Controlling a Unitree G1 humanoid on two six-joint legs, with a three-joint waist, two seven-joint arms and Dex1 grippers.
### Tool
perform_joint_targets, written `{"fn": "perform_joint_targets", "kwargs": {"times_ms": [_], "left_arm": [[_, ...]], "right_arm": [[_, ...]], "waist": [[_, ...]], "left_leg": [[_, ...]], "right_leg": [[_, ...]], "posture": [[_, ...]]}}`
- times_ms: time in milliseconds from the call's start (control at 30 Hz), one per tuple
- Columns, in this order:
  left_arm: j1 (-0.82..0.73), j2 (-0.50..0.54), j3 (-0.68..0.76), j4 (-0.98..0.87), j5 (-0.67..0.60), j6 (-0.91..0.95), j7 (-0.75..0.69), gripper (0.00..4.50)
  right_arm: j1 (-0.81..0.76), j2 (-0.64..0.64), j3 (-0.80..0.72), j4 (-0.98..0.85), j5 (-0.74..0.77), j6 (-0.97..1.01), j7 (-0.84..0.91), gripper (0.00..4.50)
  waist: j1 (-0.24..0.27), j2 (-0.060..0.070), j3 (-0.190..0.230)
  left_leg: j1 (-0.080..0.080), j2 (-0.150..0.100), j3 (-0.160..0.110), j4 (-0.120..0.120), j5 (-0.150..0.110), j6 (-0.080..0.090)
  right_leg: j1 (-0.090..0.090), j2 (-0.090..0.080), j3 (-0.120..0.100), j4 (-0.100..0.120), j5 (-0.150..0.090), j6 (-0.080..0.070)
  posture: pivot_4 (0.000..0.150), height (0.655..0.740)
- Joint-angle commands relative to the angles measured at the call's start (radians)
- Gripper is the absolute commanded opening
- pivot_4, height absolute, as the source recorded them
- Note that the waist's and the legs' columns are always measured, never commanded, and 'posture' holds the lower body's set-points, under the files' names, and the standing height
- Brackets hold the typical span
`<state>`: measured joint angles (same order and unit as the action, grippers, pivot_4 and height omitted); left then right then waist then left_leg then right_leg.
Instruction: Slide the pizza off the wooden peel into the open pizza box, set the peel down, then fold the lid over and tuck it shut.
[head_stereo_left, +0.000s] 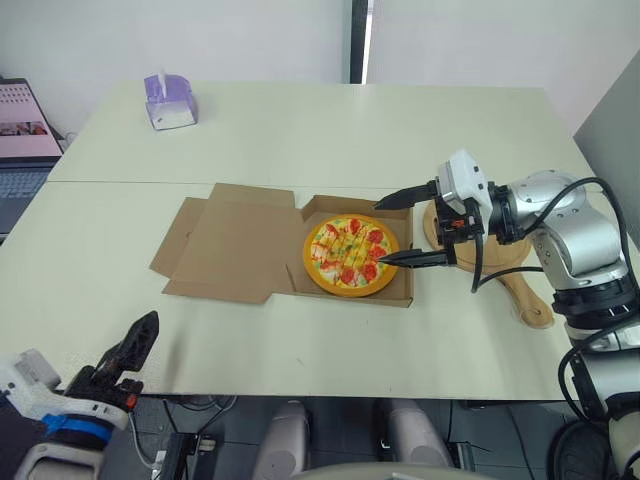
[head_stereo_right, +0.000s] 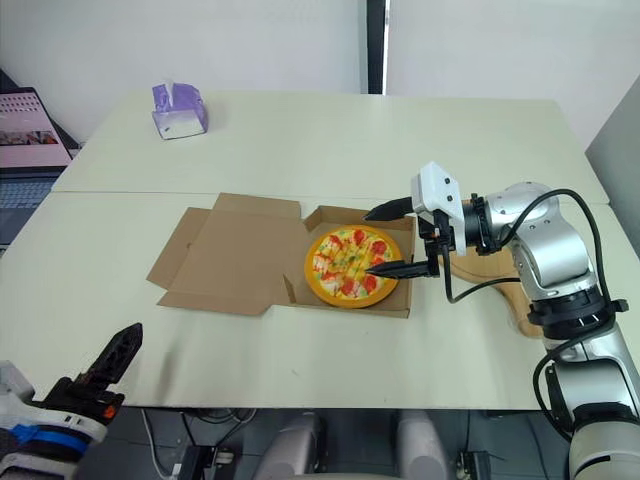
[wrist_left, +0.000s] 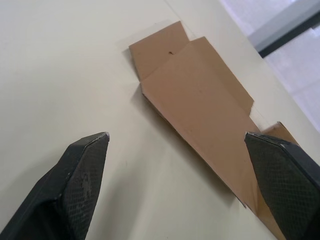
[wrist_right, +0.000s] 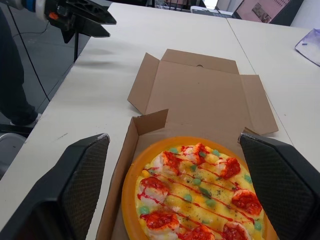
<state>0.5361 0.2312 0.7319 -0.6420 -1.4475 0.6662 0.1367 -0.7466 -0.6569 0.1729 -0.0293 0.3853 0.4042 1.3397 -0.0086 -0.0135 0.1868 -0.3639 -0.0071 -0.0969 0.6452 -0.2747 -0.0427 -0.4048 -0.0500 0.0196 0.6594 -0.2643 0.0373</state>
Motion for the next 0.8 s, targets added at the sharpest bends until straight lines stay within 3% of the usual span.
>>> {"fn": "perform_joint_targets", "kwargs": {"times_ms": [33,133,400,733,800], "left_arm": [[-0.119,0.017,-0.025,0.057,-0.079,-0.069,0.167,4.50],[-0.183,0.042,-0.060,0.099,-0.155,-0.077,0.257,4.50],[-0.299,0.060,-0.134,0.141,-0.248,-0.135,0.411,4.50],[-0.410,0.048,-0.203,0.263,-0.206,-0.178,0.415,4.50],[-0.428,0.052,-0.215,0.293,-0.192,-0.170,0.398,4.10]], "right_arm": [[-0.012,-0.013,-0.027,-0.036,0.026,0.014,0.003,4.45],[-0.002,-0.025,-0.031,-0.052,0.025,0.023,0.002,4.45],[0.014,-0.048,-0.041,-0.082,0.032,0.048,-0.008,4.45],[0.015,-0.058,-0.027,-0.109,0.046,0.074,-0.017,4.45],[0.017,-0.057,-0.026,-0.112,0.046,0.076,-0.017,4.50]], "waist": [[0.004,0.006,0.000],[0.006,-0.002,-0.002],[0.005,-0.003,-0.002],[0.006,-0.004,-0.002],[0.006,-0.004,-0.002]], "left_leg": [[0.000,0.000,0.000,0.000,0.000,0.000],[-0.001,0.000,-0.002,0.000,-0.001,-0.001],[0.000,0.000,-0.001,0.002,-0.001,-0.002],[0.000,0.000,-0.001,0.002,-0.001,-0.003],[0.000,0.000,-0.001,0.002,-0.001,-0.003]], "right_leg": [[0.000,-0.001,0.000,0.000,0.000,0.000],[-0.001,0.002,-0.002,0.001,0.000,0.000],[0.000,0.003,-0.001,0.002,0.000,0.000],[0.000,0.004,-0.001,0.002,0.000,0.000],[0.000,0.004,-0.001,0.002,0.000,0.000]], "posture": [[0.150,0.7400],[0.150,0.7400],[0.150,0.7400],[0.150,0.7400],[0.150,0.7400]]}}
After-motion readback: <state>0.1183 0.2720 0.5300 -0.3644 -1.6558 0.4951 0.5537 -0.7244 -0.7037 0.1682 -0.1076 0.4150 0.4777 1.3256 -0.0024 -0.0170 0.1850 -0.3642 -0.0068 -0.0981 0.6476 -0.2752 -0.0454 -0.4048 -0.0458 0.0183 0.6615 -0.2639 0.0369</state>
